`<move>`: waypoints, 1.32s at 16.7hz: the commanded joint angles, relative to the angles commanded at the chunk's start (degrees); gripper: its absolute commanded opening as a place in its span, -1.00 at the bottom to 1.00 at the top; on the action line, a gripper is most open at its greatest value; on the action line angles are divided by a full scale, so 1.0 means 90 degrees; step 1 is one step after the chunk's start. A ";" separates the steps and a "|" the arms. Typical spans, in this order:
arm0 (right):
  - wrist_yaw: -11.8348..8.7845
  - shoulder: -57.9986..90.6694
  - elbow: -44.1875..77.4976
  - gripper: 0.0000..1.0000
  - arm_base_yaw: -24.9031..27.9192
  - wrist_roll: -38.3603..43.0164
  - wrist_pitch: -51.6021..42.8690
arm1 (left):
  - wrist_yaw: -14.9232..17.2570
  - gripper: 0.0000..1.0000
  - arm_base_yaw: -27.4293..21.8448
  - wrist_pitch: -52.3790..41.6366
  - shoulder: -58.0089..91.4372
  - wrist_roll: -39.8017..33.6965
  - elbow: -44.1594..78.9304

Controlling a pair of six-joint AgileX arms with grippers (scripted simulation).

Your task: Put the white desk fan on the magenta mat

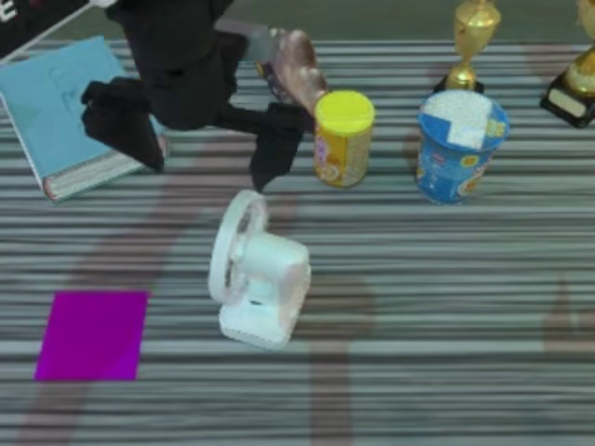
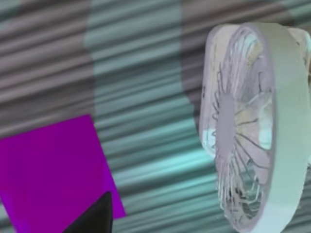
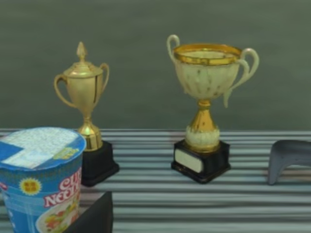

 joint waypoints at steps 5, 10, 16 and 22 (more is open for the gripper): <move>0.0000 0.0000 0.0000 1.00 0.0000 0.0000 0.0000 | -0.0007 1.00 -0.0192 -0.0514 0.0637 -0.0068 0.0530; 0.0000 0.0000 0.0000 1.00 0.0000 0.0000 0.0000 | -0.0007 1.00 -0.0170 -0.0390 0.0621 -0.0051 0.0402; 0.0000 0.0000 0.0000 1.00 0.0000 0.0000 0.0000 | -0.0008 1.00 -0.0177 0.0675 0.0595 -0.0054 -0.0700; 0.0000 0.0000 0.0000 1.00 0.0000 0.0000 0.0000 | -0.0008 0.85 -0.0179 0.0764 0.0597 -0.0055 -0.0790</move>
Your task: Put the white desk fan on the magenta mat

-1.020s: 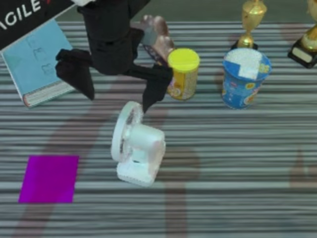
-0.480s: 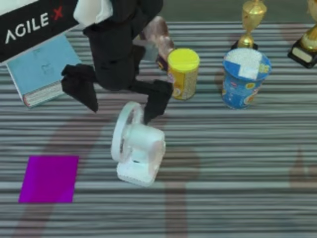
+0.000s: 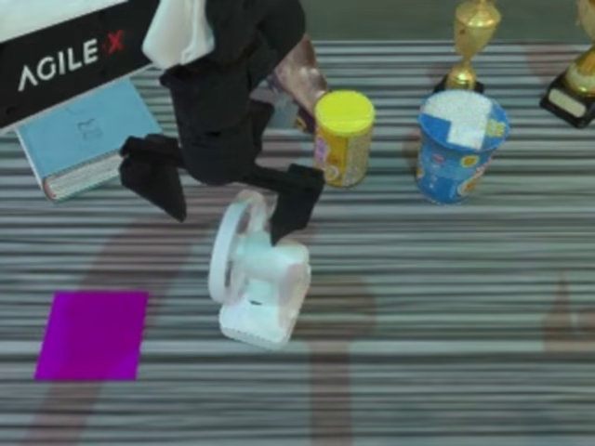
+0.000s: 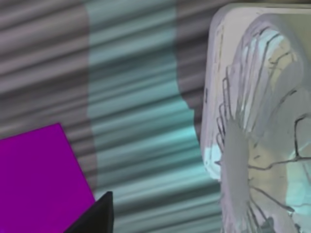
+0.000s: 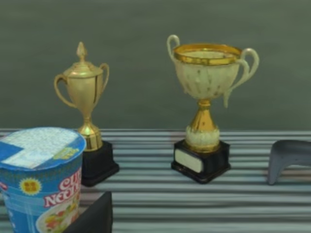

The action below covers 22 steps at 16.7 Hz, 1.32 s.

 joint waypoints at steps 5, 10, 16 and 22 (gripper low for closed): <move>0.0000 0.0000 0.0000 1.00 0.0000 0.0000 0.0000 | 0.0000 0.10 0.0000 0.0000 0.0000 0.0000 0.0000; 0.0000 0.0000 0.0000 1.00 0.0000 0.0000 0.0000 | 0.0000 -0.66 0.0000 0.0000 0.0000 0.0000 0.0000; 0.0000 0.0000 0.0000 1.00 0.0000 0.0000 0.0000 | 0.0000 -1.00 0.0000 0.0000 0.0000 0.0000 0.0000; 0.0000 0.0000 0.0000 1.00 0.0000 0.0000 0.0000 | 0.0006 -1.00 -0.0007 -0.0027 -0.0039 0.0002 0.0032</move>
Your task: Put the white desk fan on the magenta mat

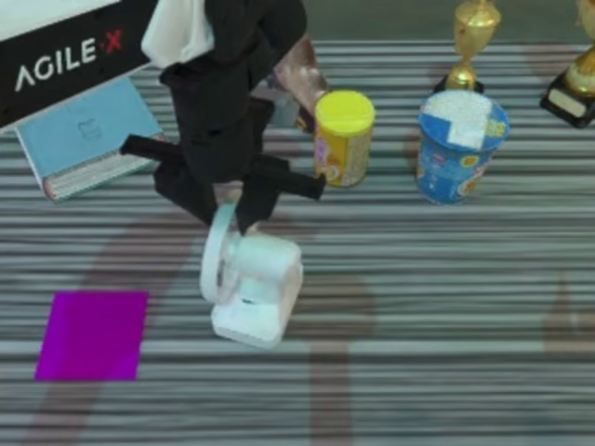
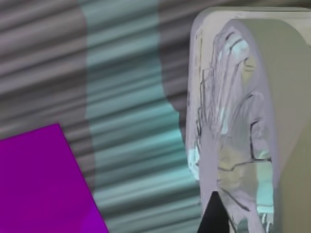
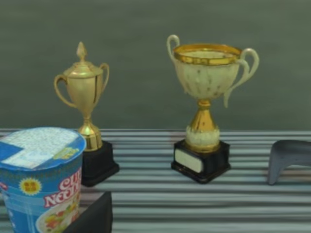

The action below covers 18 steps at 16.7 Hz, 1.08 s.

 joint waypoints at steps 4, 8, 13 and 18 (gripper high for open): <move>0.0000 0.0000 0.0000 1.00 0.0000 0.0000 0.0000 | -0.0006 -1.00 0.0063 -0.0686 0.0043 -0.0018 0.0733; 0.0000 0.0000 0.0000 1.00 0.0000 0.0000 0.0000 | 0.0001 -1.00 0.0116 -0.1261 0.0047 -0.0013 0.1313; 0.0000 0.0000 0.0000 1.00 0.0000 0.0000 0.0000 | -0.0002 -1.00 0.0099 -0.1248 0.0020 -0.0082 0.1262; 0.0000 0.0000 0.0000 1.00 0.0000 0.0000 0.0000 | -0.0012 -1.00 0.0416 -0.1236 -0.0353 -0.1439 0.0737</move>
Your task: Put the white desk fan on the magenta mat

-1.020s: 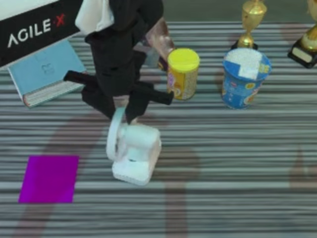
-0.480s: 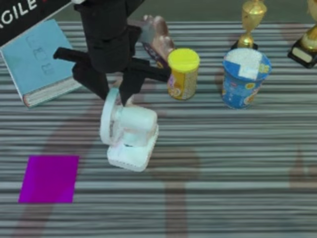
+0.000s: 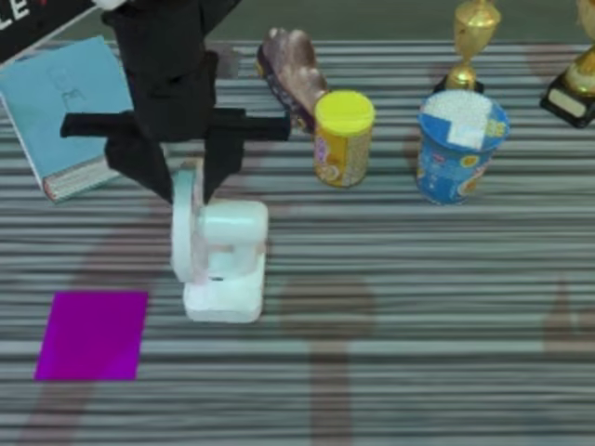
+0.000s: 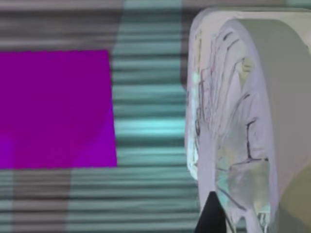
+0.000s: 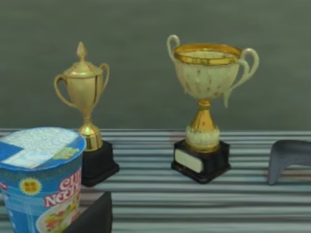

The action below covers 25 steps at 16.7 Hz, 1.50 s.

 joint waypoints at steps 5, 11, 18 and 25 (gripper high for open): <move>0.0000 0.0000 0.0000 1.00 0.0000 0.0000 0.0000 | -0.0009 -1.00 0.0600 0.0130 -0.0796 -0.2810 -0.0931; 0.0000 0.0000 0.0000 1.00 0.0000 0.0000 0.0000 | -0.0018 -1.00 0.1411 0.0406 -0.1985 -0.6453 -0.2328; 0.0000 0.0000 0.0000 1.00 0.0000 0.0000 0.0000 | -0.0020 -1.00 0.1938 0.0619 -0.2793 -0.8362 -0.3278; 0.0000 0.0000 0.0000 1.00 0.0000 0.0000 0.0000 | -0.0023 -1.00 0.1933 0.0884 -0.2761 -0.8349 -0.3512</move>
